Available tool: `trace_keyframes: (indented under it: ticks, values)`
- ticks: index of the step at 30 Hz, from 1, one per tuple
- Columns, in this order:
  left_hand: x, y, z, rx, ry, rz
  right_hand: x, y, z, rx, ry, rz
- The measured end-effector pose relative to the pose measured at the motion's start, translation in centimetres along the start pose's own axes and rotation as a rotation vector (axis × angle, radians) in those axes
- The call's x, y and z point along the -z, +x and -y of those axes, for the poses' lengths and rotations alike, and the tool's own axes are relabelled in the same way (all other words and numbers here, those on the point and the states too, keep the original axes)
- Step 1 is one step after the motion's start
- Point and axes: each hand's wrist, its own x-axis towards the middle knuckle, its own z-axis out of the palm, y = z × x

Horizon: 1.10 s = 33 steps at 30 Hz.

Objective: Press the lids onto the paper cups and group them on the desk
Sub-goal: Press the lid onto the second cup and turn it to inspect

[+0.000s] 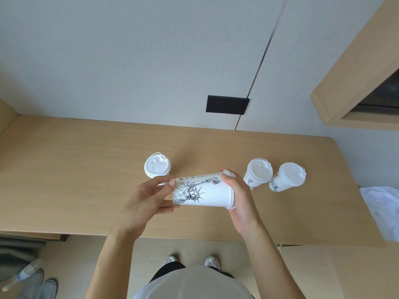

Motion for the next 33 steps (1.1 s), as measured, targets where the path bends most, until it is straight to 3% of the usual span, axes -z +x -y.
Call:
trace_keyframes:
  ticks: [5, 18, 29, 33]
  values:
    - [-0.1, -0.1, 0.2, -0.044, 0.028, 0.020, 0.1, 0.0, 0.1, 0.000, -0.006, -0.008]
    - [-0.6, -0.5, -0.3, 0.079, -0.003, -0.066, 0.4, -0.3, 0.0, 0.000, -0.006, -0.013]
    - [-1.2, -1.0, 0.0, -0.053, -0.019, -0.034, 1.1, 0.1, -0.9, 0.002, 0.045, -0.031]
    - [-2.5, -0.8, 0.1, -0.110, 0.128, -0.090, 1.4, 0.8, -1.7, 0.002, 0.150, -0.043]
